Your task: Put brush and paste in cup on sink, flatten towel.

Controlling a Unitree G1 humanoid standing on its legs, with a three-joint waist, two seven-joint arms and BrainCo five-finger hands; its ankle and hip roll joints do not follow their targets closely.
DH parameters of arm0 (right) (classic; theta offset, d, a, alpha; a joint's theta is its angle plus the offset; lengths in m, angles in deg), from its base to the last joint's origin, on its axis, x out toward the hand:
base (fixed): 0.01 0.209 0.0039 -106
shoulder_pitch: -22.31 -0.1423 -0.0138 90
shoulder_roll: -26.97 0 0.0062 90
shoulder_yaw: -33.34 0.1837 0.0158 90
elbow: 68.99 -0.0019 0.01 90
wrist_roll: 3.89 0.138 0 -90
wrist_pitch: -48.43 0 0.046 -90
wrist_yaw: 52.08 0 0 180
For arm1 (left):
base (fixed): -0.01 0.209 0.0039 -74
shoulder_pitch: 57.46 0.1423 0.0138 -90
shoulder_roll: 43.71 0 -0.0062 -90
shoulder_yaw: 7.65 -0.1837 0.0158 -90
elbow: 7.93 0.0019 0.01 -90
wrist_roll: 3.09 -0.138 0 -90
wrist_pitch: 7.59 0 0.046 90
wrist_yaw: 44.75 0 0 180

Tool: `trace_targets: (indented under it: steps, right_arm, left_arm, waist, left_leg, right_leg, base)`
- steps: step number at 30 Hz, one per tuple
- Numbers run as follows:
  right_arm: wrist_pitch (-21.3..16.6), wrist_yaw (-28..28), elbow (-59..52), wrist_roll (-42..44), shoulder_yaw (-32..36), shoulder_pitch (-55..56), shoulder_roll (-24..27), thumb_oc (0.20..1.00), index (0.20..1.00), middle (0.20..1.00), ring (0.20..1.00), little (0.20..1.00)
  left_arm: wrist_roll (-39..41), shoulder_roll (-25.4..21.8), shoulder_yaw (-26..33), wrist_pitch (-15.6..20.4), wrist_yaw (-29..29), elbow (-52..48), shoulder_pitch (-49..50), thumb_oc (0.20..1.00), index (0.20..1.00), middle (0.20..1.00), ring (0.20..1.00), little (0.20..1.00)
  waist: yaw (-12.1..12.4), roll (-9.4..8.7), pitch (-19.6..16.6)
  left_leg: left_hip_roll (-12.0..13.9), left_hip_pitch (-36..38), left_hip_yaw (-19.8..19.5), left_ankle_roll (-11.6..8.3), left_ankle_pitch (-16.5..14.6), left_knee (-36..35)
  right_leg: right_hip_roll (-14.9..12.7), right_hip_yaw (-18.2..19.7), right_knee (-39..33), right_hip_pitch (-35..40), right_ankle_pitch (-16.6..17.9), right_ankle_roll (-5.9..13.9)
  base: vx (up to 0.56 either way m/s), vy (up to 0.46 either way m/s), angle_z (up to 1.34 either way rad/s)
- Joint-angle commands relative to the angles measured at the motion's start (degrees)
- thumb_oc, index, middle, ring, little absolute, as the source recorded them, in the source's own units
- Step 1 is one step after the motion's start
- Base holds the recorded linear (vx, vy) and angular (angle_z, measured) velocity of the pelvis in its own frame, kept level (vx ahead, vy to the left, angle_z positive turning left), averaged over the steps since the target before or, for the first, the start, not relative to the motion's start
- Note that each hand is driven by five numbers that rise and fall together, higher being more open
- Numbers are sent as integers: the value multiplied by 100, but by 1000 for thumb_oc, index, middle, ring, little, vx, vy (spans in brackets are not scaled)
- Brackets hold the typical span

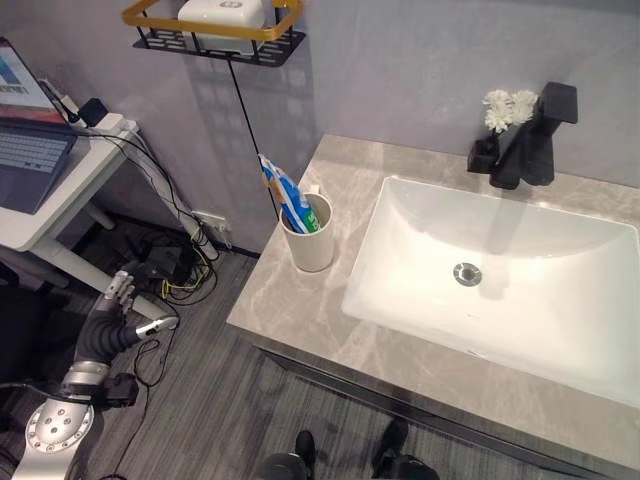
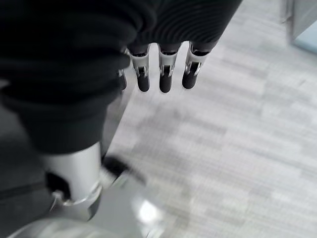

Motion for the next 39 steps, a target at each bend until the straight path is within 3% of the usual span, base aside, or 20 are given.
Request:
trace_targets:
  steps: [1,2,3,20,29,39]
  right_arm:
    - [-138,-90,-104,-161,-322,-407,-121,1000,1000,1000,1000,1000]
    - [-142,-94,-111,-169,-360,-417,-147,1000,1000,1000,1000,1000]
    - [-146,-96,-129,-167,-390,-444,-177,1000,1000,1000,1000,1000]
    - [-43,17,126,-325,-476,-712,-56,1000,1000,1000,1000,1000]
    - [-164,158,2,-57,-510,-792,-71,1000,1000,1000,1000,1000]
    - [-124,238,55,-40,-569,-840,-57,1000,1000,1000,1000,1000]
  left_arm:
    - [268,-81,76,279,23,-521,-108,774,774,774,774,774]
    - [284,-76,51,273,34,-543,-119,413,413,413,413,413]
    - [300,-73,54,275,35,-599,-117,200,200,200,200,200]
    - [575,-96,-704,168,427,-500,-375,200,200,200,200,200]
    - [268,72,-1392,172,425,-169,-812,200,200,200,200,200]
    - [120,182,-1604,141,359,-104,-1079,200,200,200,200,200]
  waist:
    - [154,-233,33]
    - [148,-230,30]
    - [149,-227,30]
    - [-44,7,164]
    - [-236,-33,218]
    - [-419,-67,237]
  left_leg:
    - [-115,50,28,-158,84,-86]
    - [-111,56,37,-162,85,-86]
    - [-104,67,55,-170,89,-86]
    - [162,-800,302,-465,574,-86]
    - [347,-1031,436,-571,714,-86]
    - [471,-1086,541,-618,744,-86]
  right_leg:
    - [-175,338,-195,913,-368,489]
    - [-171,361,-229,922,-348,492]
    - [-159,387,-271,930,-325,492]
    - [-113,733,-418,-74,-52,545]
    - [7,912,-418,-370,-42,496]
    - [107,1053,-418,-529,-60,441]
  base:
    - [5,-2,-12]
    - [6,-11,-20]
    - [-5,-18,-24]
    - [-58,-45,-11]
    - [1,-67,-7]
    - [18,-28,-6]
